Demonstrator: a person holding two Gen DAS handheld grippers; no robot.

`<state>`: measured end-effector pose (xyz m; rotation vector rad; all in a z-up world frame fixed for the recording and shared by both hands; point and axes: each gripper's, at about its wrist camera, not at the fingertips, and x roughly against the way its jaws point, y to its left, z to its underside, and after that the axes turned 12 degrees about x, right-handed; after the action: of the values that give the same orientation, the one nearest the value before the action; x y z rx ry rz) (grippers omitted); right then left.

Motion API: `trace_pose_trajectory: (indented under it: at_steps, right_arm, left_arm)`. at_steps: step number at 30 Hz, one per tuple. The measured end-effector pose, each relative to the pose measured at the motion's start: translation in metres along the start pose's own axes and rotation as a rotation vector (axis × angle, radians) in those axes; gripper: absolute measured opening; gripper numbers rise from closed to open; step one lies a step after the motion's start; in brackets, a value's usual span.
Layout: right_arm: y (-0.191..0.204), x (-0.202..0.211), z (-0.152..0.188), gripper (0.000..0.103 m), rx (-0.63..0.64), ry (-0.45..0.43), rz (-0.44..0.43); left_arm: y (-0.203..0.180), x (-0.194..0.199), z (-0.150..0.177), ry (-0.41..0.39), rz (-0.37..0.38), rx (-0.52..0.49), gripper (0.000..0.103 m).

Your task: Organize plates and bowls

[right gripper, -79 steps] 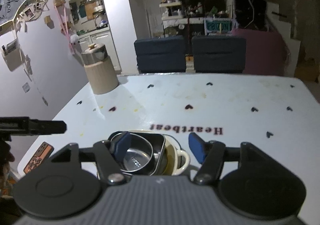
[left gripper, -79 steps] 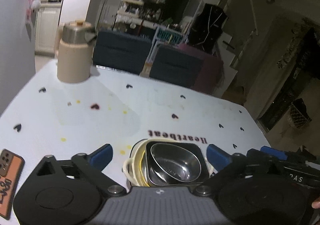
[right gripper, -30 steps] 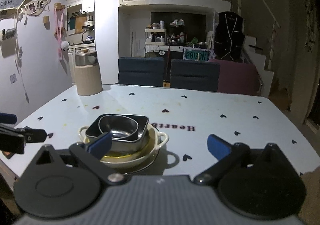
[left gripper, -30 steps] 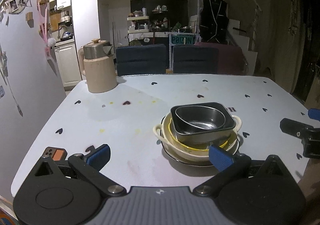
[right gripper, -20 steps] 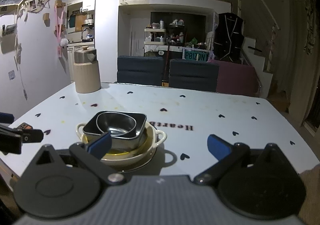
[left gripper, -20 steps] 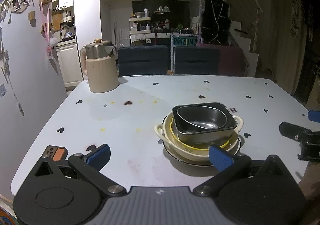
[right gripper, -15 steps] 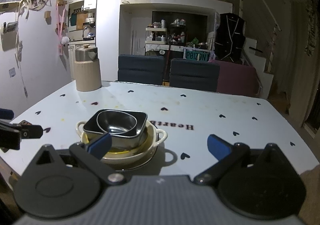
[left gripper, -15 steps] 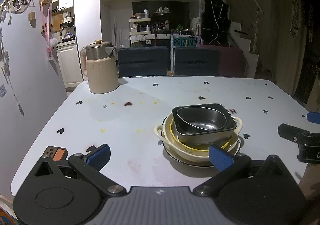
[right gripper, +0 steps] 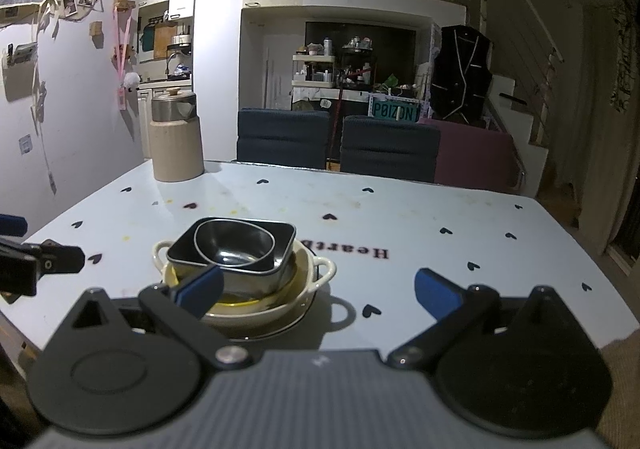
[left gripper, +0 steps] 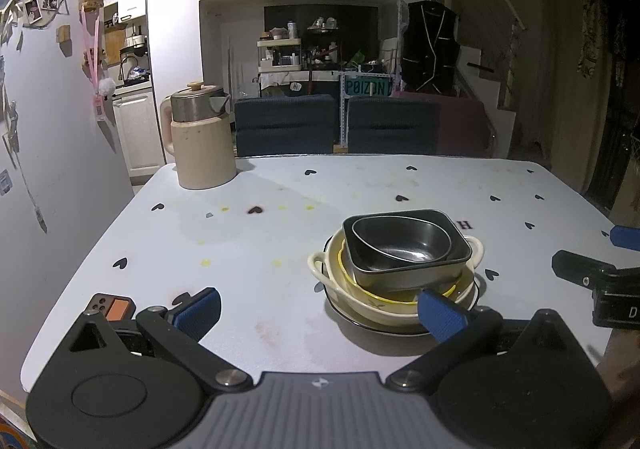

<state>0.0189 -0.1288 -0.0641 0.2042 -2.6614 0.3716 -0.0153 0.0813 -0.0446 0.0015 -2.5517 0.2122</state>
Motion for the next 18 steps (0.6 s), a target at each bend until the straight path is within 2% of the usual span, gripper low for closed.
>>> trace_pose_trajectory:
  at_steps: [18]
  right_arm:
    - [0.0005,-0.0011,0.0014,0.103,0.004,-0.013,-0.002]
  left_arm:
    - [-0.0010,0.0014,0.0001,-0.002,0.000,-0.003,0.103]
